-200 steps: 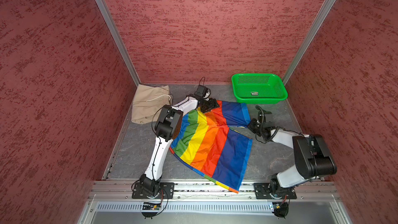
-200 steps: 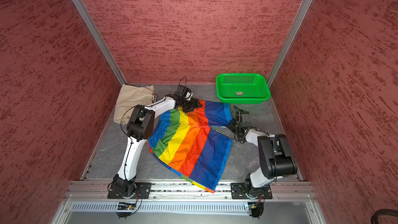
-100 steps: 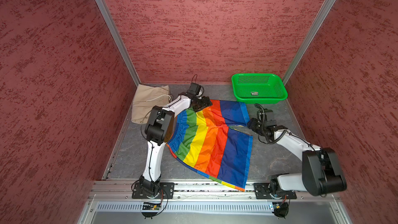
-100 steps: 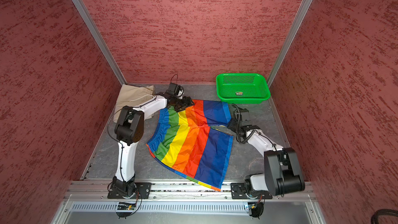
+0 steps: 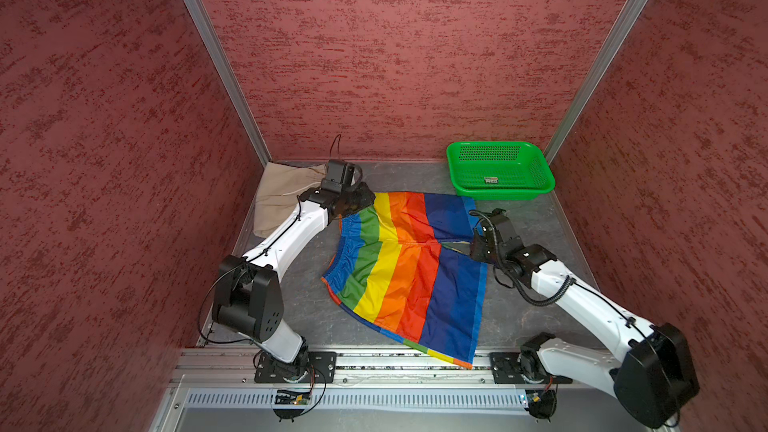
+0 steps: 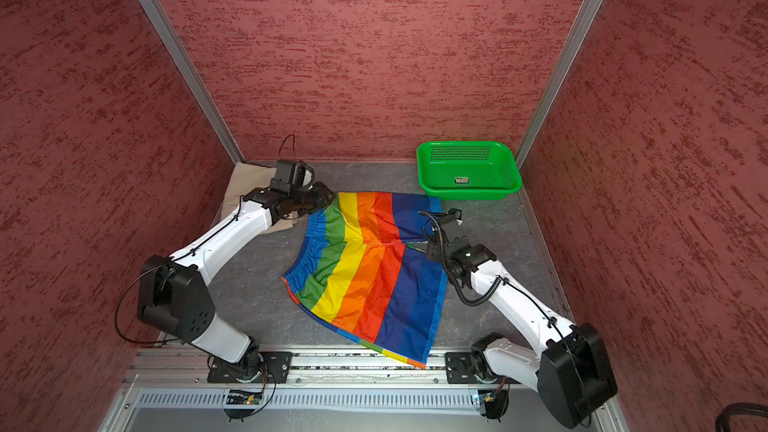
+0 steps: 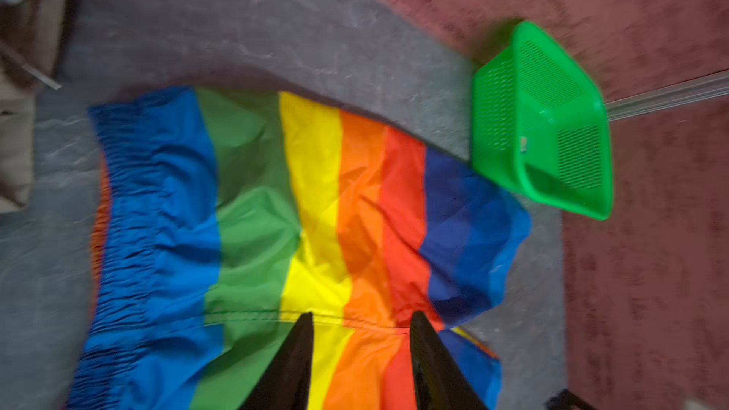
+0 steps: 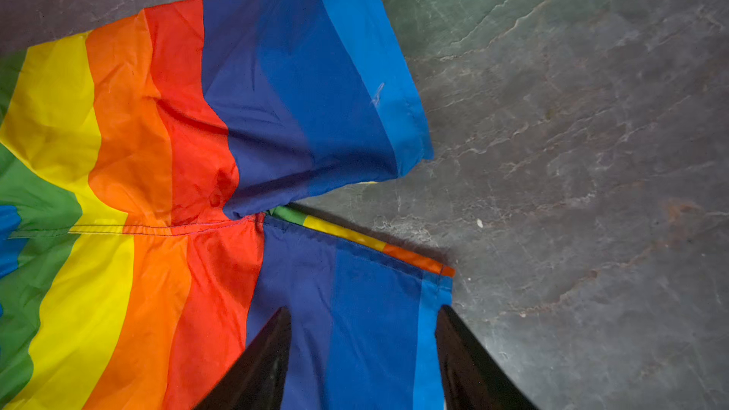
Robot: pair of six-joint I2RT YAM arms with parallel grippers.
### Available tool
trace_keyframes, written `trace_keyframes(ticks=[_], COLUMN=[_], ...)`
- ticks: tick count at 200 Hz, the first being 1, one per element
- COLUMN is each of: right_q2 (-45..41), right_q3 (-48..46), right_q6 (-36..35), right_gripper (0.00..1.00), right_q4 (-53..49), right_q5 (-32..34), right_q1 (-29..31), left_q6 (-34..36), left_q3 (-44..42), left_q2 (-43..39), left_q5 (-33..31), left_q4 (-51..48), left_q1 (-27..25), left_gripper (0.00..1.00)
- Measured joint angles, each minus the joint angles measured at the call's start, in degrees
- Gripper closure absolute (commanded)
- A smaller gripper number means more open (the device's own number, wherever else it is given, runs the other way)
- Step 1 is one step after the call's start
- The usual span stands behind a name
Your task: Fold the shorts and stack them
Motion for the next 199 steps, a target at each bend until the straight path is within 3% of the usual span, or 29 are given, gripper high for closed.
trace_keyframes(ticks=[17,30,55,104,114,117,139,163,199], right_q2=[0.1,0.9,3.3,5.3,6.4,6.6,8.4,11.3,16.2], right_q3=[0.0,0.0,0.0,0.0,0.0,0.0,0.9,4.7,8.5], right_q6=[-0.2,-0.6,-1.1,-2.1,-2.4,-2.6,-3.6,-4.8,-5.0], right_gripper=[0.40,0.39,0.40,0.39,0.36,0.36,0.31,0.30,0.29], right_q4=[-0.5,-1.1,-1.7,-2.2,-2.3,-2.3,-2.1,1.6,12.2], right_q5=[0.4,0.9,0.5,2.2,3.1,3.4,4.6,3.6,-2.7], right_q1=[3.2,5.7,7.3,10.0,10.2,10.1,7.4,0.0,-11.5], left_q6=[0.1,0.1,0.4,1.1,1.2,1.1,1.2,0.3,1.8], left_q3=[-4.3,-6.7,-7.9,-7.9,-7.8,-7.7,-4.5,2.9,19.1], left_q2=[-1.0,-2.8,-5.9,-6.6,-6.3,-6.2,-2.4,4.4,17.6], left_q5=[-1.0,-2.2,-2.4,-3.8,-4.0,-4.0,-3.7,-3.5,-4.5], left_q4=[-2.6,-5.0,-7.4,-9.7,-10.1,-10.2,-10.2,-8.2,-7.1], left_q1=[1.0,1.3,3.1,3.9,4.0,4.1,5.2,5.8,6.1], left_gripper=[0.62,0.69,1.00,1.00,0.80,0.71,0.48,0.42,0.41])
